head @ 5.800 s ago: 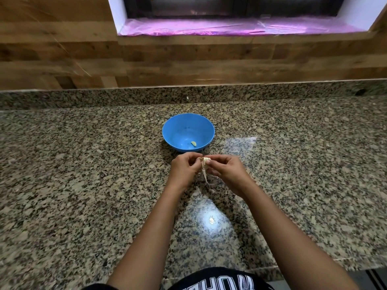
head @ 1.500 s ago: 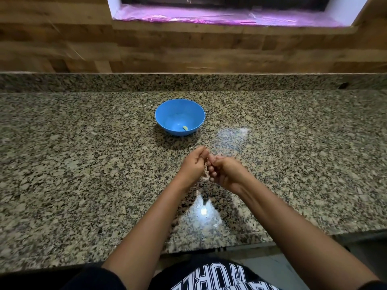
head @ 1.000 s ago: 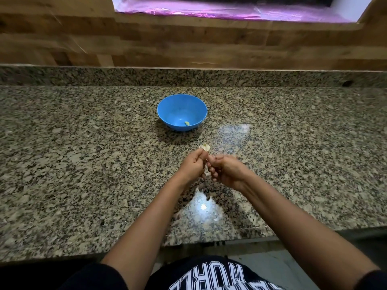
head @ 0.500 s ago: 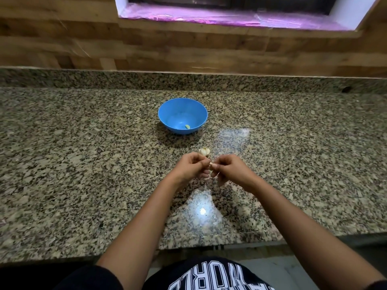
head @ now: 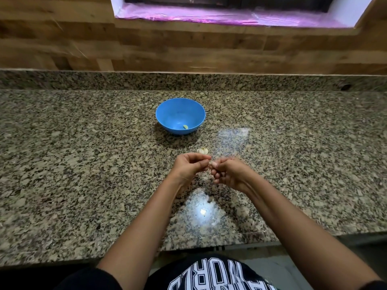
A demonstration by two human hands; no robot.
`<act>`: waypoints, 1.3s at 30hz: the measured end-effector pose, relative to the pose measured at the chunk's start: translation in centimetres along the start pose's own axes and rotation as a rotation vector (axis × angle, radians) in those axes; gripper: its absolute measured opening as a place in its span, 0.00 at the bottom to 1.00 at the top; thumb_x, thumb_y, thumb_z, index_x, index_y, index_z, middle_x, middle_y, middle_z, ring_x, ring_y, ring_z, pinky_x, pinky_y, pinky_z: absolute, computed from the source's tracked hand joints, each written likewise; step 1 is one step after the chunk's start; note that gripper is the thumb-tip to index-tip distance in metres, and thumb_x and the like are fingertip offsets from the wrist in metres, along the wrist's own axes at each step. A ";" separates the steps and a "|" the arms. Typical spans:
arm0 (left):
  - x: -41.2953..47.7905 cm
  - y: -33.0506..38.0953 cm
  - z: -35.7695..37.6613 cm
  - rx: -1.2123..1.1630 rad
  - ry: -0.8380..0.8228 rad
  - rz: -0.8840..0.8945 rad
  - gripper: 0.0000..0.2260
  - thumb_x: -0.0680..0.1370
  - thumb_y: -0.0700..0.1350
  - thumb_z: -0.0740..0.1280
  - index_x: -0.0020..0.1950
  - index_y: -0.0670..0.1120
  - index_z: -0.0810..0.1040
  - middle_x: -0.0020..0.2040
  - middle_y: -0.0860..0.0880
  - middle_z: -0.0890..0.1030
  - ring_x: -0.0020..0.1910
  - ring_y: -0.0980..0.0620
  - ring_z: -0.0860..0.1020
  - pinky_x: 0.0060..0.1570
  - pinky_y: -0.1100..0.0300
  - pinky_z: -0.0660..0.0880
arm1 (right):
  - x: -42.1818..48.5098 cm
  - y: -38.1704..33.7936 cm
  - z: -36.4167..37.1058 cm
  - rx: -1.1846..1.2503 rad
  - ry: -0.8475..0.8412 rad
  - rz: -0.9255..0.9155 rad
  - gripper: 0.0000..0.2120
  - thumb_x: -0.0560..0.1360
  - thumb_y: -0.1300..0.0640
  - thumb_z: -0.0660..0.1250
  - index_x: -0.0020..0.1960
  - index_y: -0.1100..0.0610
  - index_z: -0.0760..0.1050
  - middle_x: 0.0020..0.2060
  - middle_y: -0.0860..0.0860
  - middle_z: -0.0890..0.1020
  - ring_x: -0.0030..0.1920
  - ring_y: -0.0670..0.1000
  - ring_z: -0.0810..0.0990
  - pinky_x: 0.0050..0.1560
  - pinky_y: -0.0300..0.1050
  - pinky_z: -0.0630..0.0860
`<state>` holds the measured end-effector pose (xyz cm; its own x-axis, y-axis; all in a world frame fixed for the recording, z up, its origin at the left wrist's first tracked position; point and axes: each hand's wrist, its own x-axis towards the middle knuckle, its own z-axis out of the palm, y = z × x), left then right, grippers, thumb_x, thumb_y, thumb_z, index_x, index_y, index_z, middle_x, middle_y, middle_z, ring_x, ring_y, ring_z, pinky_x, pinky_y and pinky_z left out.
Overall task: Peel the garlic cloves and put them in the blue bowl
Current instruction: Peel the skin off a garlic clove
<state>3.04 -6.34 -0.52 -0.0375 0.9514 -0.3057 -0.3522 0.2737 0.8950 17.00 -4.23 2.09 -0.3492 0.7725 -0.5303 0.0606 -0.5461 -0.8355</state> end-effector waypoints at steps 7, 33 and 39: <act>0.2 0.3 0.4 -0.184 0.072 -0.136 0.07 0.74 0.27 0.62 0.41 0.35 0.78 0.37 0.41 0.80 0.34 0.51 0.78 0.35 0.65 0.79 | 0.3 1.5 0.8 -0.922 0.291 -0.496 0.06 0.77 0.64 0.60 0.42 0.59 0.71 0.36 0.51 0.75 0.33 0.46 0.71 0.33 0.39 0.71; 1.0 -1.8 -1.8 0.212 0.064 0.129 0.12 0.69 0.27 0.70 0.45 0.42 0.77 0.43 0.47 0.82 0.44 0.54 0.80 0.47 0.64 0.79 | 1.6 1.1 -0.4 -0.777 0.228 -0.185 0.08 0.77 0.57 0.64 0.45 0.60 0.78 0.37 0.55 0.82 0.32 0.51 0.79 0.34 0.44 0.80; 1.4 -1.4 -1.7 0.223 0.052 0.161 0.11 0.70 0.29 0.71 0.45 0.42 0.77 0.42 0.47 0.81 0.42 0.55 0.80 0.42 0.65 0.79 | 1.8 0.6 -0.7 -0.377 0.164 -0.137 0.07 0.73 0.61 0.69 0.43 0.65 0.75 0.36 0.59 0.81 0.30 0.51 0.79 0.34 0.45 0.80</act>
<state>1.88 -5.59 -2.73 -0.1259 0.9782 -0.1650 -0.1235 0.1496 0.9810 17.06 -3.01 0.53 -0.2268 0.8876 -0.4009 0.3720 -0.3015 -0.8779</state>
